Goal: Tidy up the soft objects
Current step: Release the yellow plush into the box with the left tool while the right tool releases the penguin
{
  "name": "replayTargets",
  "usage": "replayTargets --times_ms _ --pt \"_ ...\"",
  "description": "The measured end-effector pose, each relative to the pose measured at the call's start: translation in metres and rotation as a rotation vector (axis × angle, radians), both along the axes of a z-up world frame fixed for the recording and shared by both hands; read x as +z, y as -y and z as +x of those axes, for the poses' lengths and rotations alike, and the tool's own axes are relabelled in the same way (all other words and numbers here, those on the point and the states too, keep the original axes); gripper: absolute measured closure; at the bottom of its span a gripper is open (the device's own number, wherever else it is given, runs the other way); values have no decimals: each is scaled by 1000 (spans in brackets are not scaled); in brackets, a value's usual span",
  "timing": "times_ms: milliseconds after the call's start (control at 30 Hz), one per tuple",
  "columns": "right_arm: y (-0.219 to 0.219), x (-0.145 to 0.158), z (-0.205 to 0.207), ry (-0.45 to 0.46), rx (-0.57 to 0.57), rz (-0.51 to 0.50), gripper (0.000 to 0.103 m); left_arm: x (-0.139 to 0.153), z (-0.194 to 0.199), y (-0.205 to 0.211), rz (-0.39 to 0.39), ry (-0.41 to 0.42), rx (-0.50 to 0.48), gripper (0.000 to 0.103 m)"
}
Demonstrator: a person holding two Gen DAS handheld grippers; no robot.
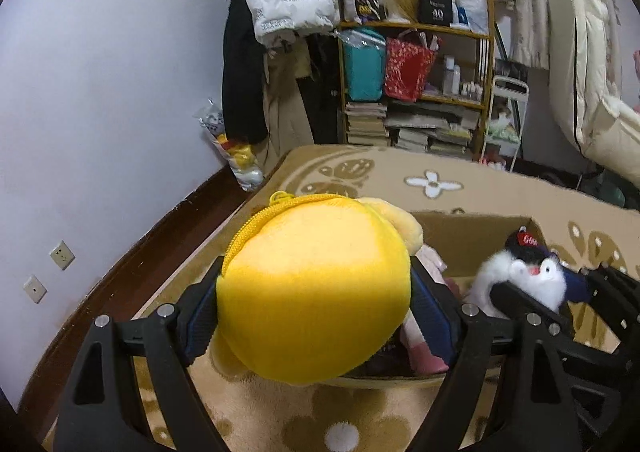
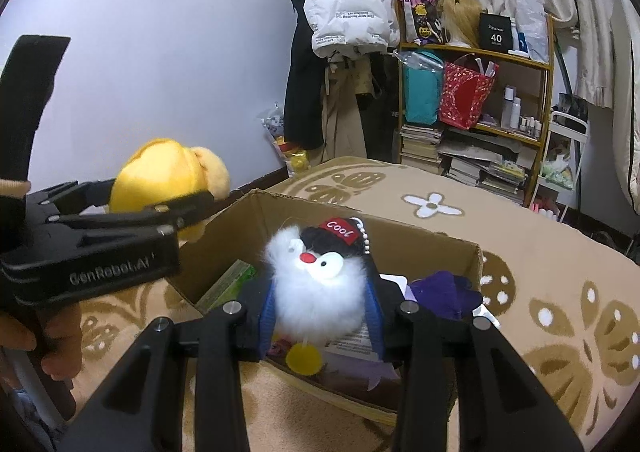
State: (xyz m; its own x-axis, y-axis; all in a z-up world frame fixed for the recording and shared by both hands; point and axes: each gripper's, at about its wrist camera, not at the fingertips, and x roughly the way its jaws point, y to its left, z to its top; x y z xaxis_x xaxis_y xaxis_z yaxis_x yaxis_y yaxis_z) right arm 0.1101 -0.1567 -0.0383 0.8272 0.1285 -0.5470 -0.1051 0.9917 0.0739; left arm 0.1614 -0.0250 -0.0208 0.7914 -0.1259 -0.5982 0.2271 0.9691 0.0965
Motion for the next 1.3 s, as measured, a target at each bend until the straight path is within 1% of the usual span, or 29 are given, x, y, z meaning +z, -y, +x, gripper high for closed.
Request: replayTargets --times_ms 133,300,400,433,500,600,700,767,833,900,933,1000,1167,1233,1300 --pt "2 -1 1 -8 -9 14 62 -4 3 5 37 -17 1 17" --pt "4 2 -3 -5 -11 21 59 -7 3 2 22 -50 11 16" --pt "5 6 -5 5 -13 26 58 -4 0 0 30 -31 31 7" --pt "6 7 -7 8 -16 29 55 -2 -2 -1 28 -19 39 5" --pt "8 8 -9 9 -20 39 51 0 -3 -3 15 -16 46 4" --pt "10 10 -14 7 -30 46 48 2 -3 -9 -17 -31 49 4" --pt "14 13 -19 8 -43 59 34 2 -5 -14 -29 -44 69 3" --pt "14 14 -22 6 -48 65 31 4 -8 -17 -23 -41 82 3" --pt "14 15 -25 3 -60 54 23 7 -14 -19 -21 -33 80 3" --pt "13 17 -28 14 -78 44 19 11 -20 -21 -20 -25 82 2" --pt "13 18 -30 19 -86 45 15 12 -22 -22 -20 -21 83 0" --pt "14 20 -35 25 -96 59 9 14 -29 -23 -18 -11 85 0" --pt "14 23 -39 27 -101 58 4 17 -41 -20 24 3 75 0" --pt "14 25 -43 30 -102 63 0 19 -48 -19 39 14 70 0" --pt "14 26 -47 26 -102 73 0 22 -53 -19 46 24 66 0"
